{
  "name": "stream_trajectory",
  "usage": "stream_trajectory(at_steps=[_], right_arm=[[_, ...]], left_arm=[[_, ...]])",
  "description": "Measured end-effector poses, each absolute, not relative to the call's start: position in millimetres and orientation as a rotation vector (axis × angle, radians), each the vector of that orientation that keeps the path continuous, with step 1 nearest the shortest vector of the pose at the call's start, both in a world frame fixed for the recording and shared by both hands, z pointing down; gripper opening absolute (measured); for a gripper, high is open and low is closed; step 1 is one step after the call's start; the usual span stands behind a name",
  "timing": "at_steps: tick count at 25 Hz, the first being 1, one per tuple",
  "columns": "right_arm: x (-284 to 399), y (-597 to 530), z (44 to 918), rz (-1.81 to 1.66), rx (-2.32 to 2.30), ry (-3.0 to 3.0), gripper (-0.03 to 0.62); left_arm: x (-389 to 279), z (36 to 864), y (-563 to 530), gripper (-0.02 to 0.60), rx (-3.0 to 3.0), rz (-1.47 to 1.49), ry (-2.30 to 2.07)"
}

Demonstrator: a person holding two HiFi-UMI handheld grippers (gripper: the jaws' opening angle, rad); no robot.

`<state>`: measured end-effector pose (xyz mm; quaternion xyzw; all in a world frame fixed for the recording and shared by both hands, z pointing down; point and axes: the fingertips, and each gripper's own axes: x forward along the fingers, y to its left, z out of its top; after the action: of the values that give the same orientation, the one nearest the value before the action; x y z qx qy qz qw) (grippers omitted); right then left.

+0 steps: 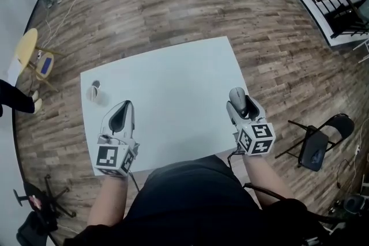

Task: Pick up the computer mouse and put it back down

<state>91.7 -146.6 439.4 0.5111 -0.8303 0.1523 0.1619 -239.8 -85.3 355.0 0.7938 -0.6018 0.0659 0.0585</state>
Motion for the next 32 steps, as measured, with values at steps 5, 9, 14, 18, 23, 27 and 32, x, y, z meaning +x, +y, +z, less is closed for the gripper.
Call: stream_trajectory(at_steps=[5,9,14,18,23,27,32], right_arm=[[80.9,-152.3,449.3,0.447,1.429,-2.370,0.296],[75.9,-158.7,456.4,0.464,1.436,-2.365,0.296],[69.0,-161.9,464.2,0.488,1.417,-2.363,0.296],[71.4,-159.7,484.3,0.529,1.399,-2.334,0.296],[76.5,-155.1,505.8,0.551,1.387,-2.290,0.296],[83.1,-153.2,524.1,0.583,1.396,-2.252,0.296],[86.8,-150.4,545.3,0.608,1.380,-2.211,0.296]], left_arm=[[-236.8,358.0,-90.1,0.005,2.405,0.285,-1.800],[-231.1,359.8,-94.6,0.005,2.421,0.345,-1.782],[-224.6,361.1,-100.4,0.005,2.446,0.403,-1.753],[-228.0,365.1,-100.0,0.005,2.431,0.438,-1.755],[-228.4,375.8,-94.5,0.005,2.390,0.466,-1.723],[-225.0,393.2,-90.8,0.005,2.359,0.488,-1.681],[-216.8,408.9,-88.4,0.005,2.334,0.533,-1.633]])
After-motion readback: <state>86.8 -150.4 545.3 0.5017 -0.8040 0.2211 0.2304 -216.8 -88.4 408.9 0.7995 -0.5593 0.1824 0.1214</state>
